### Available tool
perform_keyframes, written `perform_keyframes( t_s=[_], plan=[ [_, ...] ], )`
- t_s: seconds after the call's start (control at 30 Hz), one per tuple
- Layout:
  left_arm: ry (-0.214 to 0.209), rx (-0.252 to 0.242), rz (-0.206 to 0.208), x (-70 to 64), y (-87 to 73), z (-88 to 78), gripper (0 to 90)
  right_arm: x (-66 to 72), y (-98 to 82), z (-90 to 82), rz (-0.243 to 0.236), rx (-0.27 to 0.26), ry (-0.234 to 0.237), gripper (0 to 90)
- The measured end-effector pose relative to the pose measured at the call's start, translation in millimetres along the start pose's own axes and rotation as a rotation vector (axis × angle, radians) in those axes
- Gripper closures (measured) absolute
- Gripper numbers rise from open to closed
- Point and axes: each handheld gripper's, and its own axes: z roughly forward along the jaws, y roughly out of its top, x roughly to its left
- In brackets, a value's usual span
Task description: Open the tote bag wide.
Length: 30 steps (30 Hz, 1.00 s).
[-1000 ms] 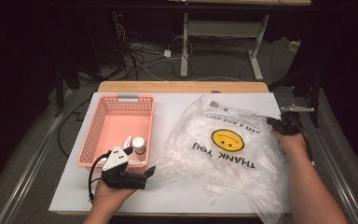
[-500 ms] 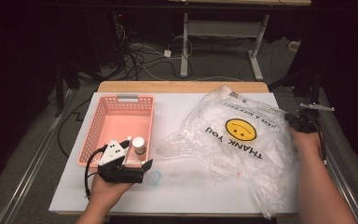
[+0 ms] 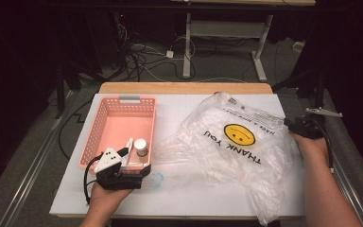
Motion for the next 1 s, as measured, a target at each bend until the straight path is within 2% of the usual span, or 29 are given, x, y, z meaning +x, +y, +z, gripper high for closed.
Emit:
perform_keyframes(
  t_s=[0.07, 0.13, 0.17, 0.2, 0.27, 0.3, 0.4, 0.63, 1.0],
  plan=[
    [-0.003, 0.002, 0.016, -2.3, 0.5, -0.2, 0.0, 0.4, -0.2, -5.5, -0.005, -0.01, 0.004, 42.0],
    [-0.004, 0.001, 0.03, -4.9, 0.5, -0.3, 0.0, 2.2, -2.4, -16.5, -0.011, -0.021, 0.028, 37.6],
    [-0.01, 0.002, 0.034, -5.8, 0.5, -0.2, 0.0, 6.9, -7.1, -27.7, -0.027, -0.029, 0.048, 33.5],
    [-0.013, 0.005, 0.039, -6.7, 0.5, 0.1, 0.0, 6.9, -7.1, -27.7, -0.027, -0.029, 0.048, 33.5],
    [-0.019, 0.008, 0.041, -8.0, 0.2, 0.7, 0.0, 15.4, -17.7, -44.1, -0.057, -0.044, 0.093, 27.0],
    [-0.025, 0.009, 0.039, -8.8, -0.3, 1.3, 0.0, 15.4, -17.7, -44.1, -0.057, -0.044, 0.093, 27.0],
    [-0.023, 0.017, 0.041, -11.3, -1.8, 3.0, 0.0, 23.0, -31.3, -58.7, -0.061, -0.047, 0.109, 22.0],
    [-0.007, 0.009, 0.046, -13.1, -2.9, 2.7, 0.0, 44.7, -58.6, -83.6, -0.084, -0.055, 0.135, 14.5],
    [-0.002, 0.006, 0.027, -8.3, -3.7, -0.3, 0.0, 77.7, -84.7, -109.4, -0.14, -0.071, 0.164, 1.4]
  ],
)
